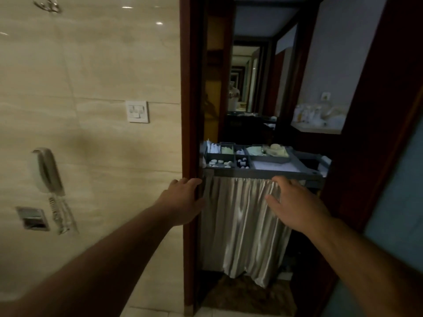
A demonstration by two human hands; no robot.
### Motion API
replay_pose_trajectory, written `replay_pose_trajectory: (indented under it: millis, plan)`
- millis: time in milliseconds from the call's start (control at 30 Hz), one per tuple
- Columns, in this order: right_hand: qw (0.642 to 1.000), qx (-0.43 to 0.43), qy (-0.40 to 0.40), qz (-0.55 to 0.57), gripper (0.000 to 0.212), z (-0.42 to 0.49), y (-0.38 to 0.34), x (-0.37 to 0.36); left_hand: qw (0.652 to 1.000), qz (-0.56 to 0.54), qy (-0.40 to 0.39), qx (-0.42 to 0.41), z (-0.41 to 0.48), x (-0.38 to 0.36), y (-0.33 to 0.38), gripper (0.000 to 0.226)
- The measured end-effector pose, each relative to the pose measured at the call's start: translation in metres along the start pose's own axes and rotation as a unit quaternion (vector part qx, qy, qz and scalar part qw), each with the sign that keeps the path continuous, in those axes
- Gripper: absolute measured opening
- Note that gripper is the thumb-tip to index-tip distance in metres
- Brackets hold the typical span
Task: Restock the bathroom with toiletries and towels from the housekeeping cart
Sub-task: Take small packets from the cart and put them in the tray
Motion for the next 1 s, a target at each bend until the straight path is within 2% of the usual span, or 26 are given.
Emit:
replay_pose_trajectory:
  millis: [267, 467, 600, 800, 900, 1000]
  plan:
    - [0.996, -0.071, 0.051, -0.021, 0.054, 0.07, -0.016, 0.014, 0.998, -0.006, -0.004, -0.069, 0.092, 0.009, -0.038, 0.053]
    - [0.992, -0.096, 0.059, -0.061, 0.059, 0.106, -0.033, -0.004, 0.995, -0.014, -0.001, -0.097, 0.15, -0.003, -0.071, 0.069]
    - [0.99, -0.117, 0.062, -0.052, 0.071, 0.124, -0.031, -0.021, 0.993, -0.019, 0.013, -0.114, 0.179, -0.019, -0.084, 0.071]
    - [0.99, -0.094, 0.099, -0.036, 0.07, 0.163, -0.02, -0.045, 0.992, -0.065, -0.008, -0.111, 0.22, -0.052, -0.091, 0.07]
    - [0.989, -0.093, 0.113, -0.028, 0.076, 0.192, -0.015, -0.058, 0.992, -0.068, -0.026, -0.103, 0.237, -0.072, -0.097, 0.07]
    - [0.99, -0.1, 0.099, -0.017, 0.077, 0.231, -0.014, -0.07, 0.994, -0.059, -0.026, -0.091, 0.264, -0.082, -0.102, 0.069]
Point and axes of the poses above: each hand's wrist, its own z-axis towards the middle knuckle, its own x-axis out of the back of the hand, y = z × x, the point moved 2 cm from there along z, towards the middle knuckle, and after that the axes turned 13 degrees about -x, right-handed, at the moved point
